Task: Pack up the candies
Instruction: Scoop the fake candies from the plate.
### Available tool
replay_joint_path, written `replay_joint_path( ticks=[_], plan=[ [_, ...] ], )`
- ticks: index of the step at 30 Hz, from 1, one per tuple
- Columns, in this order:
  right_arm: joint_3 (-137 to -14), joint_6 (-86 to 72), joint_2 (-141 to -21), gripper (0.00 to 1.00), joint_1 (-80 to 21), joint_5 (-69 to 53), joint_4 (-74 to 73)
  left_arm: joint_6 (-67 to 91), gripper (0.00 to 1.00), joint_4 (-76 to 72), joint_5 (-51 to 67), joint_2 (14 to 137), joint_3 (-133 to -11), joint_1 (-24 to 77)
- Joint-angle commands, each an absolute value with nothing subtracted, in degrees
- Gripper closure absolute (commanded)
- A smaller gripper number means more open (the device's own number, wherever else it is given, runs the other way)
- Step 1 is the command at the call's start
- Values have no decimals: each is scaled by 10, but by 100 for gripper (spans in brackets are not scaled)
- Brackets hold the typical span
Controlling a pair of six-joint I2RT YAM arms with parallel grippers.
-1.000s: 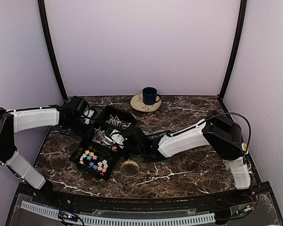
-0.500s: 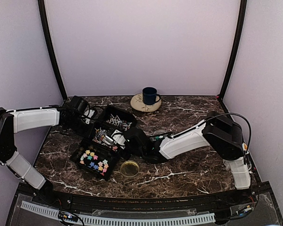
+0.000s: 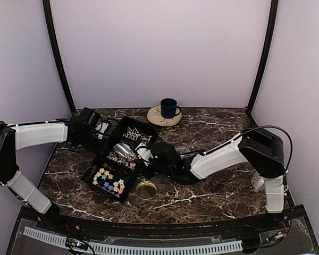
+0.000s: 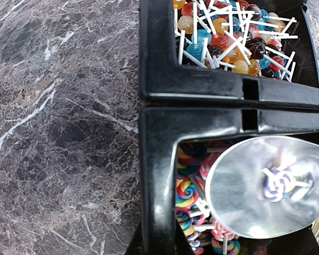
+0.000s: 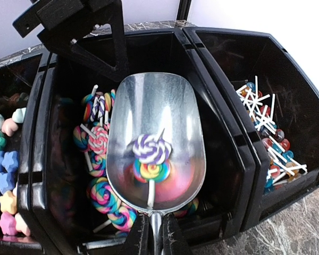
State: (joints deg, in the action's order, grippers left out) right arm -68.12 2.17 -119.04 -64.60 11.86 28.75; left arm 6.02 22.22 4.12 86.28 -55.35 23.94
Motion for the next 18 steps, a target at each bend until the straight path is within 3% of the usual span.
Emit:
replay_joint_path(
  ticks=[1,18],
  plan=[
    [-665,13,-1148,100,-641,147,310,68,100,172,67,831,-579,237],
    [-601,70,-1007,100,-637,215,107,75,100,179,63,835,-583,227]
  ],
)
